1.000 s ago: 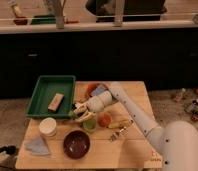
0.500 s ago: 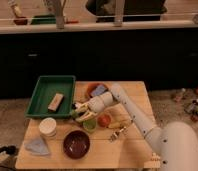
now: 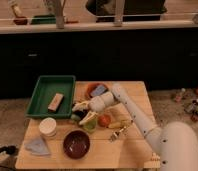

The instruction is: Place pepper in metal cup

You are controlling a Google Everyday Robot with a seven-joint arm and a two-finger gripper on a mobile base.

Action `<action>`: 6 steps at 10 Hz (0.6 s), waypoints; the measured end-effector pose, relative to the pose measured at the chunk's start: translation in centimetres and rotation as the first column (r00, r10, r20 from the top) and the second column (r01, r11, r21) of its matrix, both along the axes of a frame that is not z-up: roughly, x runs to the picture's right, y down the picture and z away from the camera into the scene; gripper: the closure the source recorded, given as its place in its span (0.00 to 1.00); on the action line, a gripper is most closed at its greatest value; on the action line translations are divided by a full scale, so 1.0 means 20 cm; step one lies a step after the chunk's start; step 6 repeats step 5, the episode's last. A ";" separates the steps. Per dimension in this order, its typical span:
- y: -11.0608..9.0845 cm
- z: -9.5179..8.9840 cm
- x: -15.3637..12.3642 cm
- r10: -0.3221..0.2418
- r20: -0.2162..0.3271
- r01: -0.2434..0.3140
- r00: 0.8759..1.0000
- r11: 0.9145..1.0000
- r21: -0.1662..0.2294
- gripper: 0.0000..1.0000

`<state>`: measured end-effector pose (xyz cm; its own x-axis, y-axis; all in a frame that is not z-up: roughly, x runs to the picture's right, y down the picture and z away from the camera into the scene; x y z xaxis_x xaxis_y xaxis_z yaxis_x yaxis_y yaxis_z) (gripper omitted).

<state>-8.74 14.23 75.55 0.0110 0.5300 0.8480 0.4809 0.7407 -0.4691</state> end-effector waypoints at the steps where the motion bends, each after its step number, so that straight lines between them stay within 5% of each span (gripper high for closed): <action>1: -0.01 0.01 0.01 -0.004 -0.010 0.004 1.000 1.000 -0.001 0.20; 6: 0.02 0.16 0.06 0.021 -0.044 -0.022 0.999 0.999 -0.038 0.20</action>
